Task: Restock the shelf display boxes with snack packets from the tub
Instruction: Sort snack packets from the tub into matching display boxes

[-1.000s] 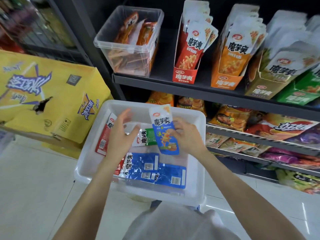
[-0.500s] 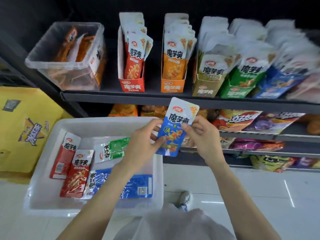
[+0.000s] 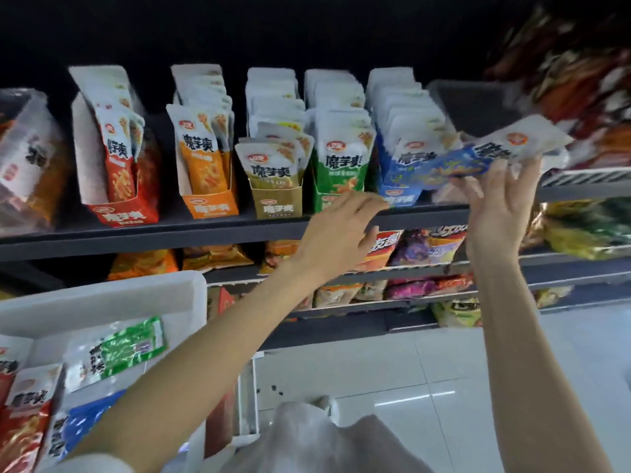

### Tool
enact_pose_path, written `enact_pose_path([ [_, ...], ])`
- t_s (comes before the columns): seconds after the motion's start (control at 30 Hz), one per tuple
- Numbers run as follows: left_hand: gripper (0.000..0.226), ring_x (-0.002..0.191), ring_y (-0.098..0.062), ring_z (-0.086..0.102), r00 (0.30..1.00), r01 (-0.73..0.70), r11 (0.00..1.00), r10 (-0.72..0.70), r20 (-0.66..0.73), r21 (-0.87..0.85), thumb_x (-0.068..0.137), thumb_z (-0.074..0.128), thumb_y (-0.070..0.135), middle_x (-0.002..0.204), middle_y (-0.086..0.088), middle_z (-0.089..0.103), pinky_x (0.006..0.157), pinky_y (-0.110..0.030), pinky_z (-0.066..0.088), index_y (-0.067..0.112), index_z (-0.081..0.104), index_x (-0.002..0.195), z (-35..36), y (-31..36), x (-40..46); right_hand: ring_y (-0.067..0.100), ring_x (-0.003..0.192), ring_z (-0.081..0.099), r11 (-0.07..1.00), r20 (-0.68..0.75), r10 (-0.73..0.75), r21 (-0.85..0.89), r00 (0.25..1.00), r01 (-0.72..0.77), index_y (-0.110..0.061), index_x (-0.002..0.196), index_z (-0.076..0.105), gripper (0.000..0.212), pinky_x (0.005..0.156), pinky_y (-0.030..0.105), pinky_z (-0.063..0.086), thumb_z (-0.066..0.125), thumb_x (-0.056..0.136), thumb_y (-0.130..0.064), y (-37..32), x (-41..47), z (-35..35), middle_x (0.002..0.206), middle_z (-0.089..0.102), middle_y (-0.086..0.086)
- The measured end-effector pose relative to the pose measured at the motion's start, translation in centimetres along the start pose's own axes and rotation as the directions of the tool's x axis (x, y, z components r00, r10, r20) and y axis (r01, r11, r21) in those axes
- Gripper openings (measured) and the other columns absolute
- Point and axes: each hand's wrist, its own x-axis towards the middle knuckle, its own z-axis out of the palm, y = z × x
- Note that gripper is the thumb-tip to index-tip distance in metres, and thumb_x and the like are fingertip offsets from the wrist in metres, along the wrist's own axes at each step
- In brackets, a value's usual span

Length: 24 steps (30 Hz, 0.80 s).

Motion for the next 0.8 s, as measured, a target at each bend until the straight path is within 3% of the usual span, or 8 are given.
enact_pose_path([
  [0.1,0.048,0.121,-0.025,0.049,0.999,-0.028,0.997,0.025,0.046,0.07,0.085,0.06,0.017,0.132,-0.006,0.054,0.08,-0.037,0.053,0.01,0.052,0.133,1.7,0.8,2.7,0.011,0.099,0.057,1.0,0.074,0.022,-0.019,0.997,-0.021,-0.017,0.119,0.035,0.018,0.087,0.034,0.051,0.041,0.102,-0.018,1.6,1.9,-0.3,0.101,0.054,-0.008],
  [0.17,0.056,0.123,-0.025,0.046,0.998,-0.008,0.994,0.0,0.068,0.111,0.086,0.059,0.019,0.135,-0.008,0.051,0.075,-0.037,0.053,0.008,0.044,0.139,2.4,1.1,3.6,0.018,0.108,0.056,0.998,0.079,0.046,-0.044,0.996,-0.043,-0.005,0.13,0.03,0.031,0.094,0.044,0.05,0.038,0.103,-0.016,2.5,2.6,-0.2,0.109,0.055,-0.004],
  [0.23,0.059,0.118,-0.027,0.049,0.998,0.008,0.988,-0.019,0.068,0.153,0.086,0.06,0.02,0.13,-0.01,0.053,0.071,-0.035,0.052,0.004,0.042,0.14,2.8,1.3,4.0,0.017,0.104,0.055,0.997,0.093,0.037,-0.071,0.995,-0.03,-0.004,0.126,0.032,0.027,0.095,0.05,0.046,0.039,0.102,-0.017,3.2,2.8,-0.2,0.105,0.055,-0.004],
  [0.37,0.055,0.1,-0.028,0.056,0.999,0.009,0.965,-0.018,0.031,0.262,0.079,0.067,0.02,0.111,-0.012,0.062,0.056,-0.03,0.049,0.001,0.053,0.129,3.4,1.6,4.5,0.001,0.095,0.056,0.981,0.152,-0.003,-0.191,0.988,0.032,-0.024,0.112,0.038,0.013,0.086,0.031,0.048,0.039,0.101,-0.016,4.0,2.6,0.0,0.099,0.057,-0.013],
  [0.53,0.043,0.095,-0.029,0.057,1.0,-0.002,0.963,0.0,0.009,0.269,0.077,0.068,0.015,0.108,-0.011,0.062,0.056,-0.032,0.049,0.004,0.062,0.118,3.3,1.1,4.5,-0.003,0.072,0.058,0.935,0.16,-0.044,-0.341,0.986,0.097,-0.022,0.108,0.036,0.01,0.062,0.016,0.045,0.041,0.102,-0.016,4.4,3.0,0.1,0.088,0.06,-0.013],
  [0.6,0.041,0.094,-0.029,0.057,1.0,-0.006,0.959,0.003,0.011,0.284,0.076,0.067,0.014,0.108,-0.01,0.062,0.061,-0.034,0.05,0.005,0.064,0.116,3.2,0.7,4.3,0.007,0.069,0.059,0.922,0.17,-0.077,-0.363,0.982,0.135,-0.014,0.11,0.036,0.01,0.056,0.026,0.046,0.04,0.102,-0.017,4.2,3.0,0.2,0.087,0.062,0.0],
  [0.67,0.041,0.094,-0.029,0.057,1.0,-0.008,0.953,0.002,0.019,0.303,0.076,0.068,0.013,0.109,-0.01,0.061,0.064,-0.035,0.052,0.006,0.064,0.116,3.2,0.6,4.2,0.022,0.08,0.061,0.904,0.178,-0.103,-0.393,0.979,0.167,-0.004,0.114,0.038,0.017,0.062,0.039,0.05,0.04,0.102,-0.017,4.0,3.0,0.4,0.092,0.063,0.008],
  [0.8,0.041,0.096,-0.028,0.057,1.0,-0.005,0.948,-0.004,0.028,0.317,0.074,0.068,0.012,0.11,-0.009,0.061,0.068,-0.035,0.052,0.007,0.064,0.115,3.0,0.6,4.1,0.025,0.08,0.062,0.865,0.167,-0.128,-0.464,0.978,0.193,0.003,0.113,0.038,0.024,0.061,0.046,0.051,0.04,0.102,-0.019,4.2,3.2,0.7,0.092,0.064,0.011],
])
